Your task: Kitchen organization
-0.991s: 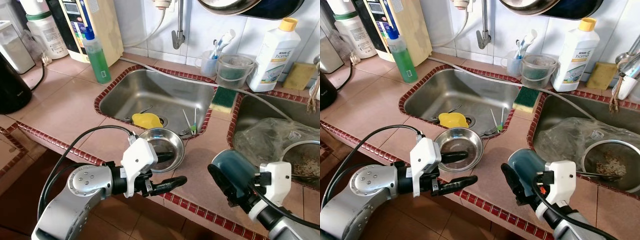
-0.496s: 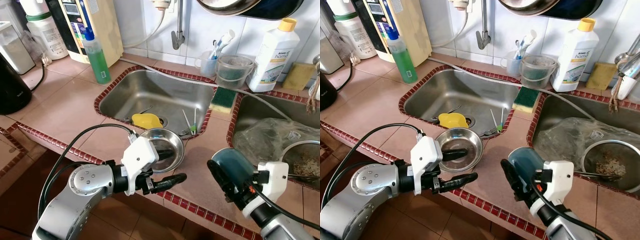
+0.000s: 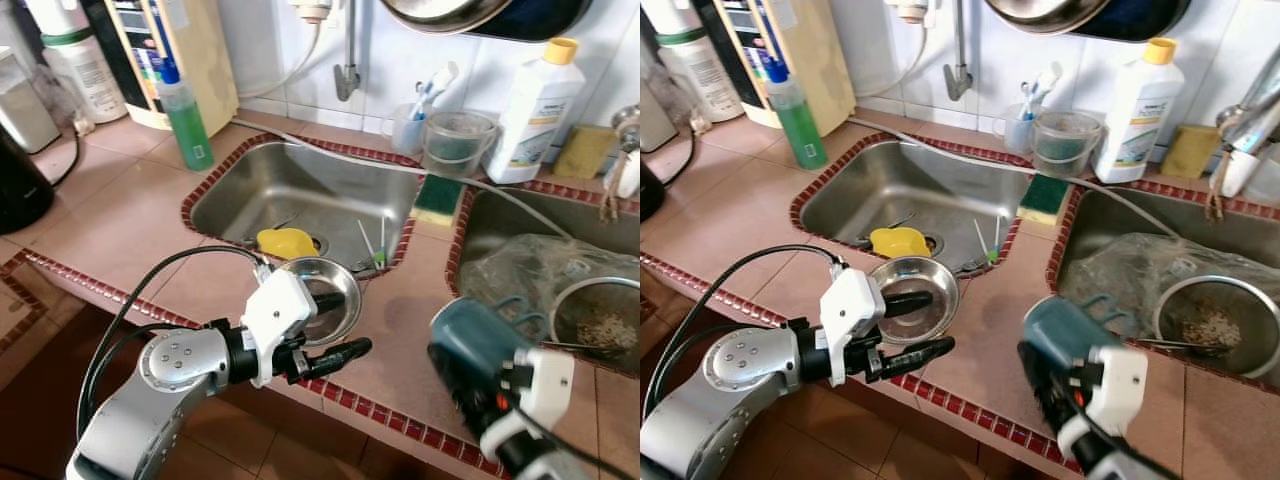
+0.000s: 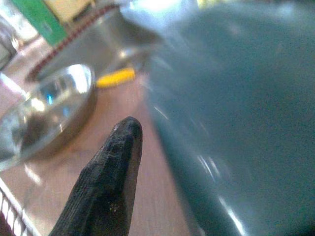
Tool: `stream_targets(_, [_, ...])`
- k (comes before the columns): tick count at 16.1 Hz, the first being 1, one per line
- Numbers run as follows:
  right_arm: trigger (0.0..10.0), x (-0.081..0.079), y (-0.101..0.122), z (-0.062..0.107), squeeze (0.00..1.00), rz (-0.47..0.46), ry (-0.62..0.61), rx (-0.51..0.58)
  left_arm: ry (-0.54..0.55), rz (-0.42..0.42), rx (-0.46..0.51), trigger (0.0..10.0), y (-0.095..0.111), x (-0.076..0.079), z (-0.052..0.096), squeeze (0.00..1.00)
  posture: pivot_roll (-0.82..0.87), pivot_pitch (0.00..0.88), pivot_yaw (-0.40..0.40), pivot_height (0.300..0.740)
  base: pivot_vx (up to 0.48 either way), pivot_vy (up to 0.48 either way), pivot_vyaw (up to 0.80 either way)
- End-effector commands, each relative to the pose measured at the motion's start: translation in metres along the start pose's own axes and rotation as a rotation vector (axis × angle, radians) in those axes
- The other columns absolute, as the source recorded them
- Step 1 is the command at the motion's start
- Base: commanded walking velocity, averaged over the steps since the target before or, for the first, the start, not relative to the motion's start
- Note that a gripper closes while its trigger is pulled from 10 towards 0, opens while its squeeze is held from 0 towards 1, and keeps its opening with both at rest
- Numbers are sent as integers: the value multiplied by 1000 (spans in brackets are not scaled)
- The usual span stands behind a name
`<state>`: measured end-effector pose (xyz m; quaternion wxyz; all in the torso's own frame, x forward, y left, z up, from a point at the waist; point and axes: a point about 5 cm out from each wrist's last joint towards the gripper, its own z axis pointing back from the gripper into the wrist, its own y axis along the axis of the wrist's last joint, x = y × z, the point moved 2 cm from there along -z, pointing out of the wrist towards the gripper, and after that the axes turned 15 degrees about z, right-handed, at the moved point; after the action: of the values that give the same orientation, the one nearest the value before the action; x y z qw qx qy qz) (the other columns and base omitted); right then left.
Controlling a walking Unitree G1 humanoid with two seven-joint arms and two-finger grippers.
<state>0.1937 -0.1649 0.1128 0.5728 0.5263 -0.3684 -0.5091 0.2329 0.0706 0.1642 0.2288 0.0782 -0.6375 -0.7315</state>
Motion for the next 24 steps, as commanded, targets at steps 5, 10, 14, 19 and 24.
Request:
stream_targets(5, [0, 6, 15, -10, 0, 41, -22, 62, 11, -14, 14, 10000, 3, -2, -2, 0, -208, 45, 59, 740, 0, 0, 0])
stream_targets(10, [0, 9, 11, -20, 0, 31, -63, 29, 17, -16, 27, 10000, 4, -2, -4, 0, -199, 24, 45, 740, 0, 0, 0])
stream_targets(14, [0, 18, 0, -29, 0, 49, -165, -20, 24, -21, 36, 10000, 5, -3, -7, 0, -194, 11, 40, 740, 0, 0, 0])
stream_targets(19, [0, 39, 11, -39, 0, 39, -267, 36, 78, -22, 77, 10000, 11, -18, -20, 0, -185, 0, 29, 740, 0, 0, 0])
stream_targets(24, [0, 70, 35, -55, 0, 105, -462, 118, 422, 44, 118, 10000, 17, -76, -26, 0, -183, 0, 21, 740, 0, 0, 0])
